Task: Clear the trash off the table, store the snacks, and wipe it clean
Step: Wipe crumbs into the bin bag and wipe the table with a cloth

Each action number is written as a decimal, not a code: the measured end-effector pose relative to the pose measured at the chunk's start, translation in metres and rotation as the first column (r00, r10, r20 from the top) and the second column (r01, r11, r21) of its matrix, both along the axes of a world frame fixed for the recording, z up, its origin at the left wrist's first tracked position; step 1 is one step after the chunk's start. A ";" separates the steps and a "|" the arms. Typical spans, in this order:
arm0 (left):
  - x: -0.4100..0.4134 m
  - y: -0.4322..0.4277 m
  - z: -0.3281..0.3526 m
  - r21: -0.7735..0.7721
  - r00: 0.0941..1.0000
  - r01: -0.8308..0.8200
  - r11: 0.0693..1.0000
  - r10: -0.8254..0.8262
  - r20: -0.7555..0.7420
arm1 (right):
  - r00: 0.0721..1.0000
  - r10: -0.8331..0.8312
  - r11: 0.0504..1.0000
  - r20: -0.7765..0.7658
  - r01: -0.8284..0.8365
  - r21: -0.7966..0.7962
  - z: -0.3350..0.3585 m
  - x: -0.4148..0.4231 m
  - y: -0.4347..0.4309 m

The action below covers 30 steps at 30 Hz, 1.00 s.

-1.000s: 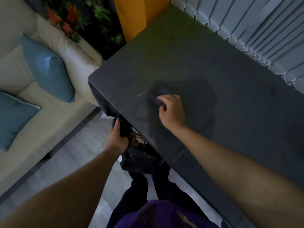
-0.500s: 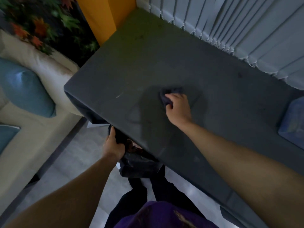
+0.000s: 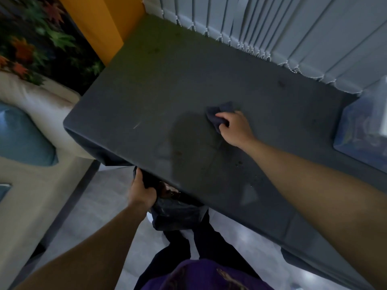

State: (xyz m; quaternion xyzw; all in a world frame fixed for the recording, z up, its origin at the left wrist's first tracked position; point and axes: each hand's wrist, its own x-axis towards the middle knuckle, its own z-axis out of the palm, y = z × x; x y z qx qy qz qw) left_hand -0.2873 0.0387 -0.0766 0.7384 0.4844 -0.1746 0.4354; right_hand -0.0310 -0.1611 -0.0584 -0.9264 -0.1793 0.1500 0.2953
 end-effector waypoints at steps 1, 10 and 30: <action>0.000 0.001 -0.002 -0.002 1.000 -0.006 1.000 0.006 0.008 | 1.000 0.015 0.997 0.022 -0.013 -0.080 -0.003 -0.001 -0.002; -0.006 0.002 -0.003 0.032 0.998 0.021 0.999 -0.023 0.063 | 1.000 0.002 0.843 -0.027 -0.016 -0.538 -0.010 -0.007 0.005; -0.169 0.088 0.029 0.110 0.987 -0.053 0.993 0.036 0.155 | 0.731 0.656 0.747 -0.185 -0.665 0.022 0.011 -0.187 0.168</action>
